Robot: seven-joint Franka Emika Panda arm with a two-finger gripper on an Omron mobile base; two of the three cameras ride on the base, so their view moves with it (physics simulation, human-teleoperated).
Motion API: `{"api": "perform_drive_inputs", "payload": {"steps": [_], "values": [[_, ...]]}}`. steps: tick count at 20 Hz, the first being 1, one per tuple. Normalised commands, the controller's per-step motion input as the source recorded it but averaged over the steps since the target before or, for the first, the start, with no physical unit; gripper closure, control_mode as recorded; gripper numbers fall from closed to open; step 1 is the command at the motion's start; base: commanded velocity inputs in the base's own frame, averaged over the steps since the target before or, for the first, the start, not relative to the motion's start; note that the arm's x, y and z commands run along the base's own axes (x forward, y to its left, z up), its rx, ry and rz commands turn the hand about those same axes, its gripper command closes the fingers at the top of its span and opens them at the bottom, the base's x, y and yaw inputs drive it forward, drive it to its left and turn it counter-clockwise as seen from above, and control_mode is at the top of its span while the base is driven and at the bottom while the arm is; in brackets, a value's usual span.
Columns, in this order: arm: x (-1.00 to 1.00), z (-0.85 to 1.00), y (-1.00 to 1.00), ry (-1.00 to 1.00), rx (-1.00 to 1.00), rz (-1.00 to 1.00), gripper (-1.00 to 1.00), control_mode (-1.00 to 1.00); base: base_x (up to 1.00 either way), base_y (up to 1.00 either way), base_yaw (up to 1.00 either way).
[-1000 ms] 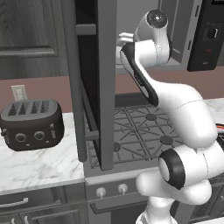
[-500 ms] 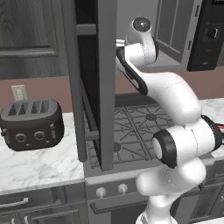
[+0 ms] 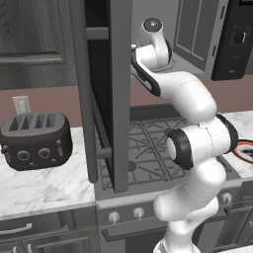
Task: Pick the shrimp from the microwave and place it on plate located on the counter.
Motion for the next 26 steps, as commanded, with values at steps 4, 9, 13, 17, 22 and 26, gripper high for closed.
{"api": "perform_drive_inputs", "payload": {"steps": [4,9,13,17,22,26], "values": [[0.53,0.00,0.00,0.07,-0.01,-0.01,-1.00,-1.00,0.00,0.00,0.00],[0.64,-0.14,0.00,0.10,-0.03,-0.03,-1.00,-1.00,0.00,0.00,0.00],[0.50,-0.07,0.01,0.01,-0.03,-0.03,-1.00,-1.00,0.00,0.00,0.00],[0.49,-0.27,0.01,0.00,-0.04,-0.03,-1.00,-1.00,0.00,0.00,0.00],[0.23,-0.37,0.00,0.03,-0.03,-0.01,1.00,-1.00,0.00,0.00,0.00],[0.00,-0.05,0.00,0.00,0.00,-0.01,1.00,-1.00,0.00,0.00,0.00]]}}
